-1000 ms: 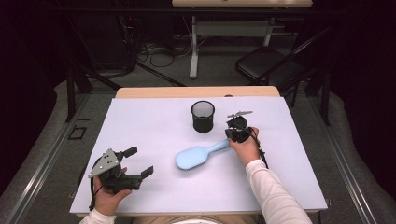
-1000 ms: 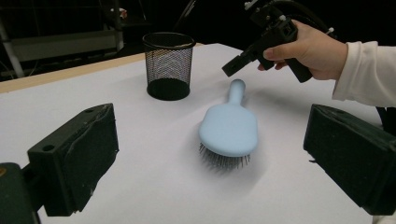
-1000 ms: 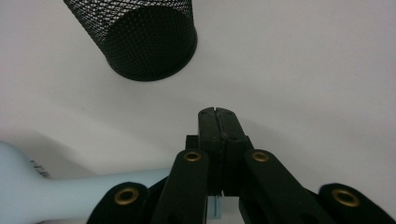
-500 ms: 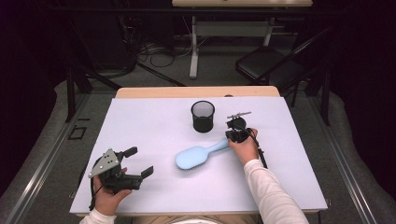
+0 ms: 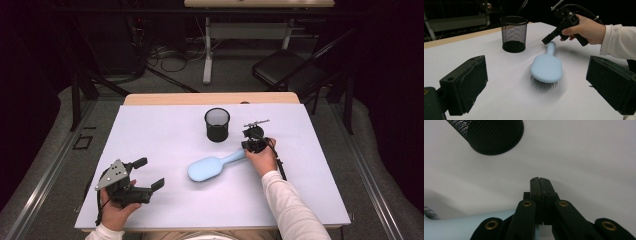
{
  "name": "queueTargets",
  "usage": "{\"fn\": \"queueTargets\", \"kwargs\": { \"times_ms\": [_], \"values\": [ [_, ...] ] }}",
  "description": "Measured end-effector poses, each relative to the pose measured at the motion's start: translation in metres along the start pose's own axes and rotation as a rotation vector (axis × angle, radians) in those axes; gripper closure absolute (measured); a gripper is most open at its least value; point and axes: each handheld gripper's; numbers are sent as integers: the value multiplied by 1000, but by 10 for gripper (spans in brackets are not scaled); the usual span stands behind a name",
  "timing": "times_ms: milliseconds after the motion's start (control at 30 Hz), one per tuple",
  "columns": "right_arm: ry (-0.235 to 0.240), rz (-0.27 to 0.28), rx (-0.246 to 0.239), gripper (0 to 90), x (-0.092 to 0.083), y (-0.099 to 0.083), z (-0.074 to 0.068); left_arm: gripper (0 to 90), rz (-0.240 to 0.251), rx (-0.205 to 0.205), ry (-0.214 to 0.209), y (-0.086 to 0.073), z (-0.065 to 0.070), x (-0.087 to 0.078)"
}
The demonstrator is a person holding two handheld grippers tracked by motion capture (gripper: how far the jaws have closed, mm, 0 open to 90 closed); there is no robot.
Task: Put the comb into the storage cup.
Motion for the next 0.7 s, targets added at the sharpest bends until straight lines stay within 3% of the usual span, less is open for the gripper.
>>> {"fn": "queueTargets", "kwargs": {
  "times_ms": [700],
  "values": [
    [25, -1, 3, 900, -12, -15, 1, 37, -6, 3, 4, 0, 1, 0]
  ]
}}
Point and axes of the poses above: each handheld gripper's, and its own axes: x roughly forward along the jaws, y roughly out of its top, z roughly to its right, and after that the axes turned 11 degrees about y, right-handed
